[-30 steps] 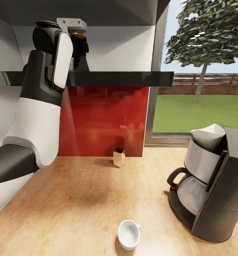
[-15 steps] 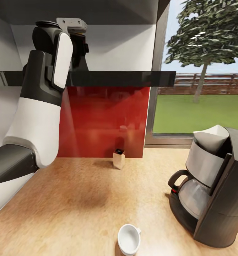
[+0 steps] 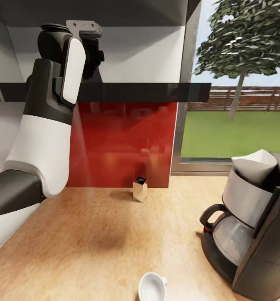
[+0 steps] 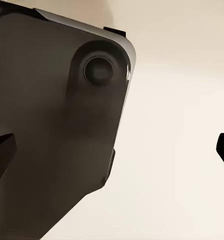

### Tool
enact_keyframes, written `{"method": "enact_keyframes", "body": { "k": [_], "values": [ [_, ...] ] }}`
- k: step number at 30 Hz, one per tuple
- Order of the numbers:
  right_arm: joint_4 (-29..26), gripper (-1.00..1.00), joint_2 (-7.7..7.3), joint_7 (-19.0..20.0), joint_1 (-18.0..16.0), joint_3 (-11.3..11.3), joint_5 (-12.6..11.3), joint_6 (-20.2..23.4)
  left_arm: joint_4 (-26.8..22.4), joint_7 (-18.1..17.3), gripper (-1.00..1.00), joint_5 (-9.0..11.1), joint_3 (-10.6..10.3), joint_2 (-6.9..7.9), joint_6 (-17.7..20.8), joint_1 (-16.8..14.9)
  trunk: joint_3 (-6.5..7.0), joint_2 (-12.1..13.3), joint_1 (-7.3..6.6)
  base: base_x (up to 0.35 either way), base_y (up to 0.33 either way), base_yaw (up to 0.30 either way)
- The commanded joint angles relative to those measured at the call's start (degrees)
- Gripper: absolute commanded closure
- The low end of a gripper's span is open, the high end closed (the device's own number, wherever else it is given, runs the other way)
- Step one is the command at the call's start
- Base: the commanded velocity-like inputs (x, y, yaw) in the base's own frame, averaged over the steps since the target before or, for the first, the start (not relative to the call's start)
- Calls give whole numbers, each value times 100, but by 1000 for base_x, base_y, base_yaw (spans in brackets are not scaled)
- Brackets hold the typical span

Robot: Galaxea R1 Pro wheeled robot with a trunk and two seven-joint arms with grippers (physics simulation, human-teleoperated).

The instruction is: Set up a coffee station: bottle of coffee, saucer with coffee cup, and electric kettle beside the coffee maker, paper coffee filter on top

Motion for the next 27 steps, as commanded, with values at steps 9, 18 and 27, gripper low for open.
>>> {"method": "enact_keyframes", "body": {
  "k": [9,18,27],
  "values": [
    [4,-100,-1,0,-4,25,2,-19,18,57,-100,60,-7,6,12,-6,-8,-4,1,73,0,0],
    [4,-100,-1,0,-4,25,3,-21,32,57,-100,57,-7,8,12,-6,-8,-4,1,5,0,0],
    [4,-100,-1,0,-4,25,4,-21,34,57,-100,57,-4,9,14,-6,-8,-4,1,24,0,0]
  ]
}}
